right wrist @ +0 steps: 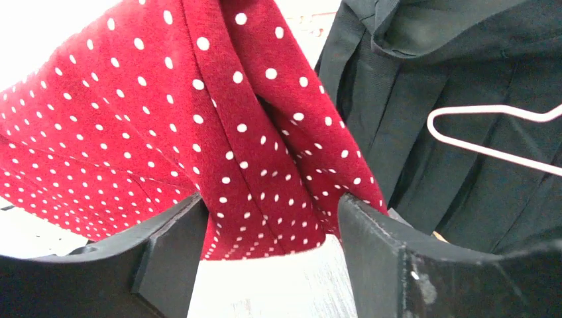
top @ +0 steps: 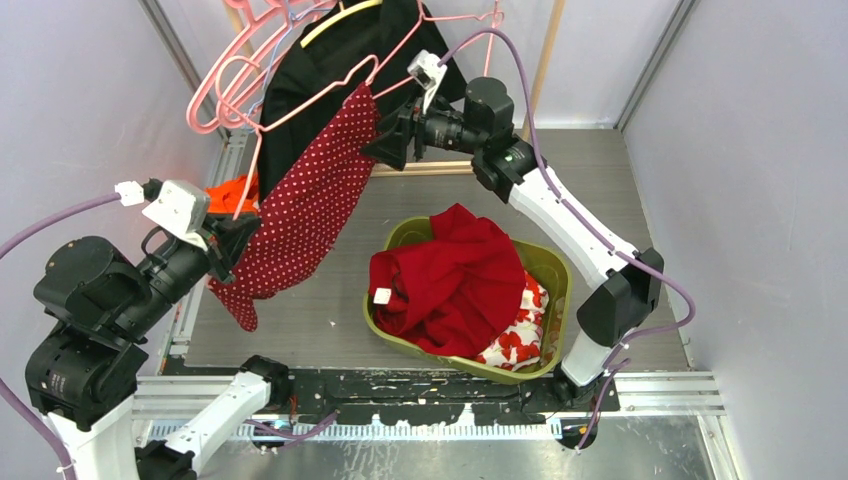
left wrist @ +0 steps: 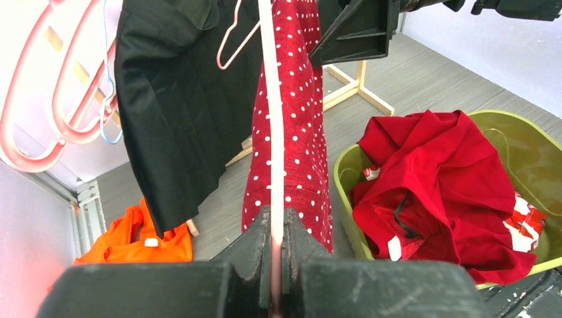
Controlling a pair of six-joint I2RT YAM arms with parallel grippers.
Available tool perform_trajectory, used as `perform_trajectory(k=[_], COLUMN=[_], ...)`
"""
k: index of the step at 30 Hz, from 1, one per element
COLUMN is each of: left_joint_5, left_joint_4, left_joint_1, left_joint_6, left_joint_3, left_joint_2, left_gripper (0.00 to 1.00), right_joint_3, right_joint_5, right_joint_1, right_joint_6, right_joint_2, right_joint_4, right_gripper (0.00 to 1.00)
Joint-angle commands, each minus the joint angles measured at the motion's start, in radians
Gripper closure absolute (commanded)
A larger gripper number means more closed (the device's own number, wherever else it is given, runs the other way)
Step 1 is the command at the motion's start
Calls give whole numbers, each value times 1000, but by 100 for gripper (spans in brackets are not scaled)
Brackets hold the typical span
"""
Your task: Remove the skirt from the hanger
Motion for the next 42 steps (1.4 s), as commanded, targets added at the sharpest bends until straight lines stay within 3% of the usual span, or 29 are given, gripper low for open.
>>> perform_trajectory(k=[1,4,6,13,17,20,30,31,32,33,38,42], left_joint_5=[-10,-9,-9,-11,-11,-11,-15,-18,-21,-25,-37,-158], left_joint_4=[88,93,95,93,96,100,106,105,104,105,111,114], left_joint_1=[-10,-14,-16,-18,-18,-18,-18,-17,-17,-17,-18,-19], left_joint_6=[18,18,18,21,20,20,23,23,23,24,26,16], left_joint_3=[33,28,21,10,7,7,1,-2,-2,-4,-12,-21], left_joint_2=[0,6,7,8,11,13,15,12,12,10,10,28], left_gripper=[100,100,100,100,100,100,100,100,100,100,100,100], right_joint_3=[31,31,32,16,29,40,67,70,69,65,62,100], right_joint_5=[-66,-86,-108,-83,-98,-113,-174,-177,-174,-165,-141,-142], right_joint_1=[-5,-5,-5,-5,-3,2,33,35,36,36,36,36], right_joint_6=[87,105,122,134,153,176,251,254,257,259,171,99], right_joint_2=[-22,-24,-23,-32,-26,-13,39,40,41,37,-18,-76], right_joint_4=[81,63,55,59,82,97,127,126,123,121,3,-159], right_gripper=[29,44,47,22,20,26,60,68,87,98,99,99])
